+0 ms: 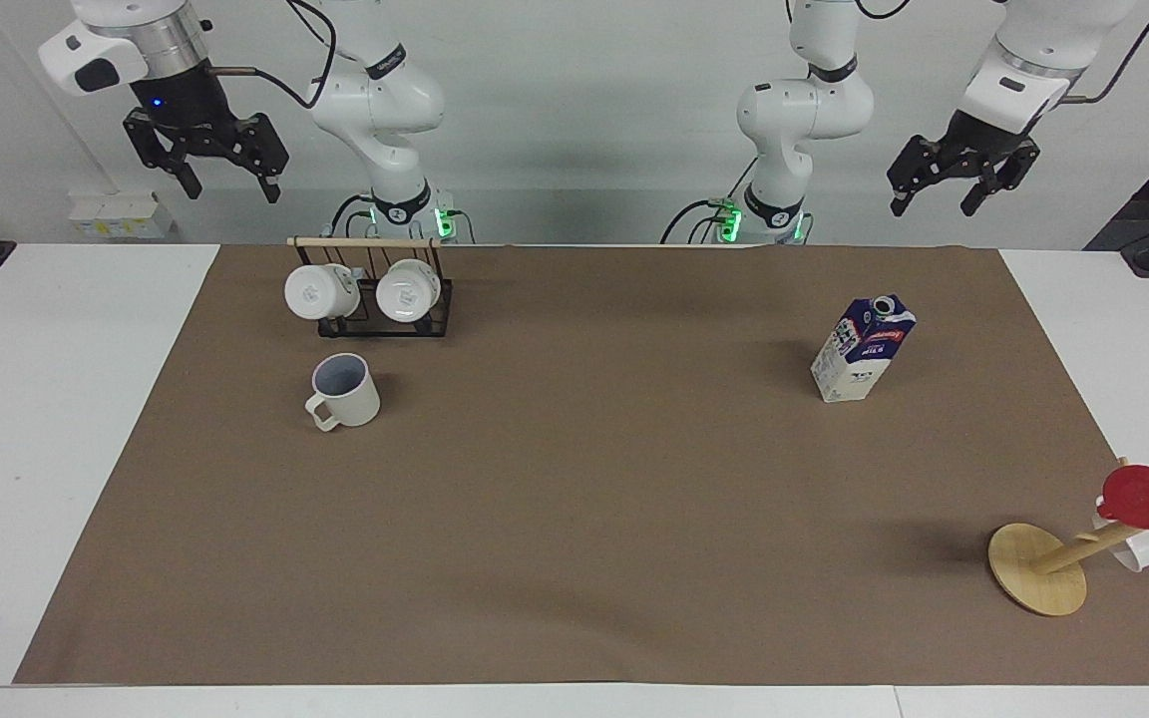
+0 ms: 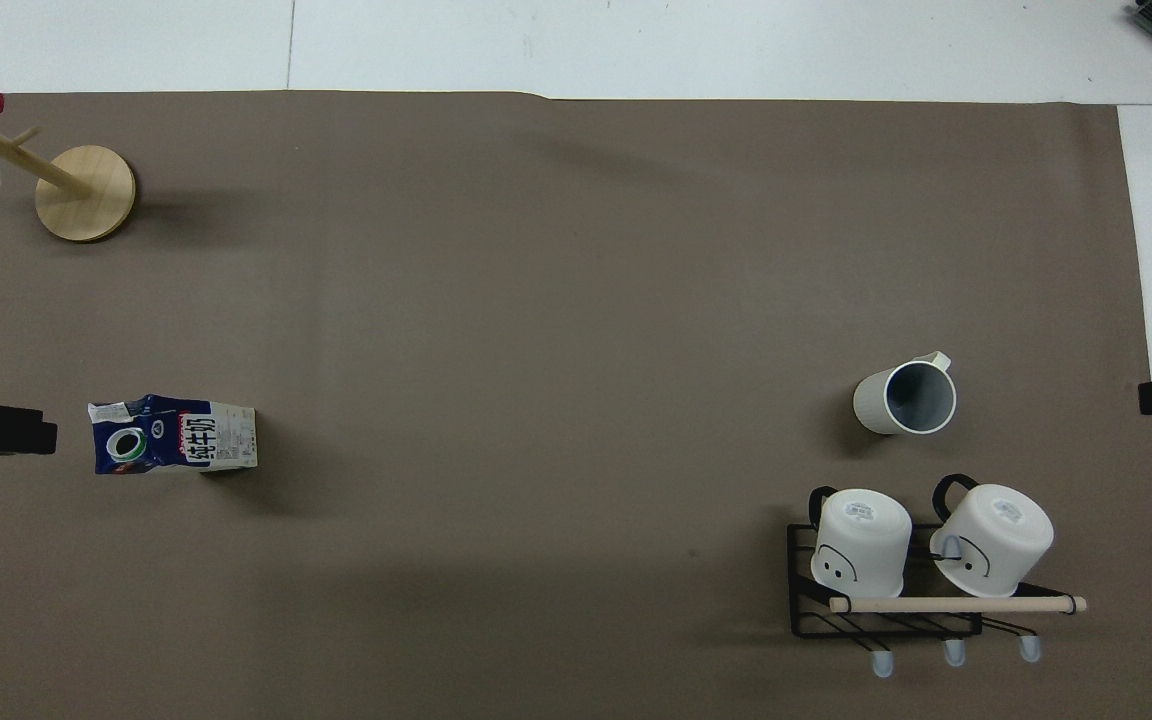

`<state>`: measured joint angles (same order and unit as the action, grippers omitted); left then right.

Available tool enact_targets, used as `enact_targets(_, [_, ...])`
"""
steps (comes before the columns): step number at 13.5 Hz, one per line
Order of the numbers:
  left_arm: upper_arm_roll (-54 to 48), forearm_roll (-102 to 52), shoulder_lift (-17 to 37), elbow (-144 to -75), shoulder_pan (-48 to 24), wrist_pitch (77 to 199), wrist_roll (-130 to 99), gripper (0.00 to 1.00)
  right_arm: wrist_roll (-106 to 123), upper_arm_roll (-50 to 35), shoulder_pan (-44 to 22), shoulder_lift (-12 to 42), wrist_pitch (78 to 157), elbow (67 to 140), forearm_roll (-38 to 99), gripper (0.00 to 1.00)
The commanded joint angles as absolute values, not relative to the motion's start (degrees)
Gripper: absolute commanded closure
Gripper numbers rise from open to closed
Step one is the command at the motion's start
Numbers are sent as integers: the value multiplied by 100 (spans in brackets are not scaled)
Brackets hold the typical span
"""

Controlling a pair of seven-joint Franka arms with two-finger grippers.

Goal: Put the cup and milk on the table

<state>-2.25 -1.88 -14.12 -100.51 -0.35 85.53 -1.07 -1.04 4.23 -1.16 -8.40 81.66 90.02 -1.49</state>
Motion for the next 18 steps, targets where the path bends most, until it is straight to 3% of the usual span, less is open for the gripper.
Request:
enact_targets(1, [-246,-123,-1389,-9940,9,8420,-149,0,-149,396,-62,-958,8121,9070,-88,0])
enact_targets(10, [-246,-123,-1389,-9940,0,8420,-149,0,-220,387,-105,-958,8358,9193,-105,0])
enact_targets(18, [-246,-123,-1389,-9940,0,8420,-149,0,-176,369,-554,-589,9903,10299,-97,0])
